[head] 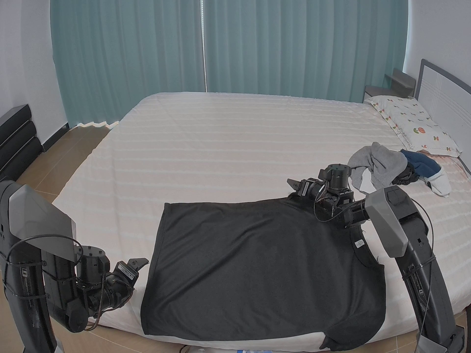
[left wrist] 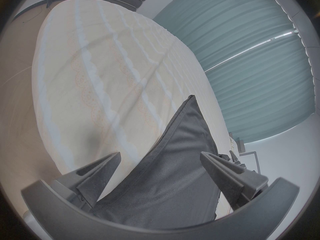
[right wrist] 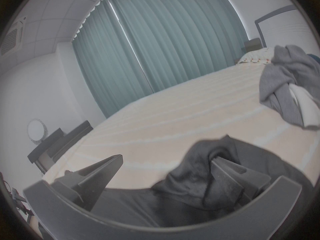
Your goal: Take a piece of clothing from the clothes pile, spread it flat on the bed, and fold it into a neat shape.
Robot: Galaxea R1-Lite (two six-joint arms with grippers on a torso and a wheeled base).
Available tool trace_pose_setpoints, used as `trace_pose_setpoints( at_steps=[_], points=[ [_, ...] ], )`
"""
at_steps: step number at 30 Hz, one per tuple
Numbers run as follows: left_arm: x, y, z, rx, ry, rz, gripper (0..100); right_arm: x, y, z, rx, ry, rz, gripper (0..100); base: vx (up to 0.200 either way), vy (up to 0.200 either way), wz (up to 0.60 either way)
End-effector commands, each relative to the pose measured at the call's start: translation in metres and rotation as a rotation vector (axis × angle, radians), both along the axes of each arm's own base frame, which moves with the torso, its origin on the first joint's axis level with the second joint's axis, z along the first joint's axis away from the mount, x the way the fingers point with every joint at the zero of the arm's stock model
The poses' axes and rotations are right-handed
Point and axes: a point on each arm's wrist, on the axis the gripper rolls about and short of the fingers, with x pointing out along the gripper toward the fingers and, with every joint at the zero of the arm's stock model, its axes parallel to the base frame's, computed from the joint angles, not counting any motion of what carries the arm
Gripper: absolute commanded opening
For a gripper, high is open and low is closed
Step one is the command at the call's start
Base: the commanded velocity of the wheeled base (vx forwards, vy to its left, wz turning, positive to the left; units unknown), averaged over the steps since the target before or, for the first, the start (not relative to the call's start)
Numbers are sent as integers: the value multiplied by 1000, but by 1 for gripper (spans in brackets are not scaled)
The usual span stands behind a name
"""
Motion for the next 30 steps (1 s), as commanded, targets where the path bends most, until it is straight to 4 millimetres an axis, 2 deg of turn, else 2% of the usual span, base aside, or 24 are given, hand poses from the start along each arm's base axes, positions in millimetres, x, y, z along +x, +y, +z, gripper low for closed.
trace_pose_setpoints(
  at_steps=[1, 8, 10, 13, 14, 15, 17, 18, 22, 25, 28, 30],
  points=[
    [1, 0, 1, -4, -16, -1, 100, 0, -6, -23, -11, 38, -28, 100, 0, 0, 0],
    [1, 0, 1, -4, -16, -1, 100, 4, -21, -4, 22, 0, -127, 100, 0, 0, 0],
    [1, 0, 1, -4, -16, -1, 100, 6, -27, 10, 65, -14, -160, 100, 0, 0, 0],
    [1, 0, 2, -8, -17, 2, 100, 6, -45, 43, 164, -31, -213, 100, 0, 0, 0],
    [1, 0, 2, -8, -18, 2, 100, 5, -47, 46, 170, -29, -216, 100, 0, 0, 0],
    [1, 0, 2, -9, -18, 3, 100, 2, -57, 52, 182, -18, -228, 100, 0, 0, 0],
    [1, 0, 2, -9, -18, 3, 100, 2, -57, 52, 182, -18, -228, 100, 0, 0, 0],
    [1, 0, 2, -9, -18, 3, 100, -8, -85, 53, 199, 43, -205, 100, 0, 0, 0],
    [1, 0, 2, -10, -16, 3, 100, -17, -113, 41, 207, 109, -191, 100, 0, 0, 0],
    [1, 0, 2, -11, -18, 3, 100, -22, -123, 27, 214, 156, -171, 100, 0, 0, 0],
    [1, 0, 2, -11, -18, 3, 100, -23, -126, 21, 221, 174, -157, 100, 0, 0, 0],
    [1, 0, 2, -11, -18, 3, 100, -24, -128, 10, 219, 206, -152, 100, 0, 0, 0]
  ],
)
